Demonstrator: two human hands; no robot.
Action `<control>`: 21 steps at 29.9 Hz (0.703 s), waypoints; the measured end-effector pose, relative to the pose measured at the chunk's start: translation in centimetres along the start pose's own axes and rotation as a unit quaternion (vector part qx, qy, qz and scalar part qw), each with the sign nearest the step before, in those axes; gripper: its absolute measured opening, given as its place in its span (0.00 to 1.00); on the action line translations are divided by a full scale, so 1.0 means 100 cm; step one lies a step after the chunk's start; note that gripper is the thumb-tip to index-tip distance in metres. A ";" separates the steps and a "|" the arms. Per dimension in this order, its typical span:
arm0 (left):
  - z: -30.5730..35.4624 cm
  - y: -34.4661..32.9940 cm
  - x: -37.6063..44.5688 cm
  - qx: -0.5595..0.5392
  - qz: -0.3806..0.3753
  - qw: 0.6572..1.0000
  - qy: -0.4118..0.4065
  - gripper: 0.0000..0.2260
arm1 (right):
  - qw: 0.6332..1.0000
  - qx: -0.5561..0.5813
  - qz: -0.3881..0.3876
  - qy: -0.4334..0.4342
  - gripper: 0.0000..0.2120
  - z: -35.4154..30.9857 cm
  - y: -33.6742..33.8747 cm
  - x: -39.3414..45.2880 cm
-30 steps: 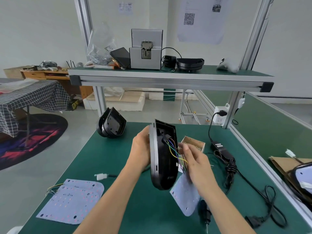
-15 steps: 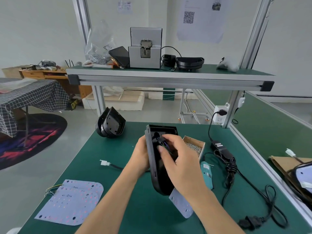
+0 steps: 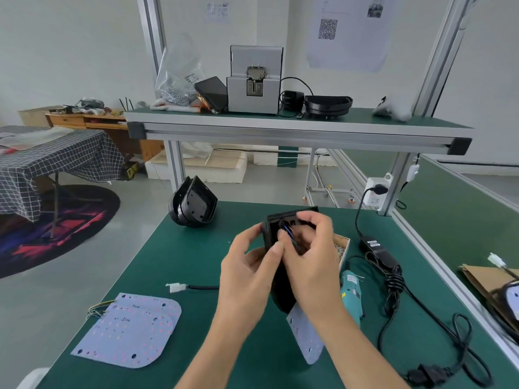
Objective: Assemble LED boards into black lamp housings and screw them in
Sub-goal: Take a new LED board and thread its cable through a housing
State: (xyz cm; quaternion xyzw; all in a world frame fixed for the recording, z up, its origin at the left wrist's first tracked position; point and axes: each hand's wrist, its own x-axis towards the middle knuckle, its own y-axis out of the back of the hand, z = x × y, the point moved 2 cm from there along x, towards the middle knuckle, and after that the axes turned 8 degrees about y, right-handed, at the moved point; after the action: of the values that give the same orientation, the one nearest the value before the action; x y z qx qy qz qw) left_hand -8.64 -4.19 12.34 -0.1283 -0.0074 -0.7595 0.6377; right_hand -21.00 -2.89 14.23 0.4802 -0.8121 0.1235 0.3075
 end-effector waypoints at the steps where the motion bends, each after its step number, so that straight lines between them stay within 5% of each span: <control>1: 0.002 0.000 0.001 0.001 0.019 1.000 0.000 0.15 | 1.000 -0.002 0.001 0.000 0.13 0.000 0.001 0.001; 6: 0.022 -0.003 0.006 0.010 0.121 0.991 -0.056 0.09 | 1.000 -0.020 0.009 0.008 0.08 -0.001 0.004 0.005; 21: 0.027 -0.021 -0.015 0.162 0.236 0.945 -0.159 0.14 | 0.951 -0.273 0.041 0.140 0.03 -0.021 -0.006 0.011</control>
State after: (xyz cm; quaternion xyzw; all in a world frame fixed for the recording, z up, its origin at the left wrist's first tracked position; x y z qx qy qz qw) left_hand -9.91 -1.84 14.98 -0.1406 -0.2007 -0.5456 0.8014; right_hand -20.06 -2.94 16.52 0.3225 -0.7825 -0.0243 0.5322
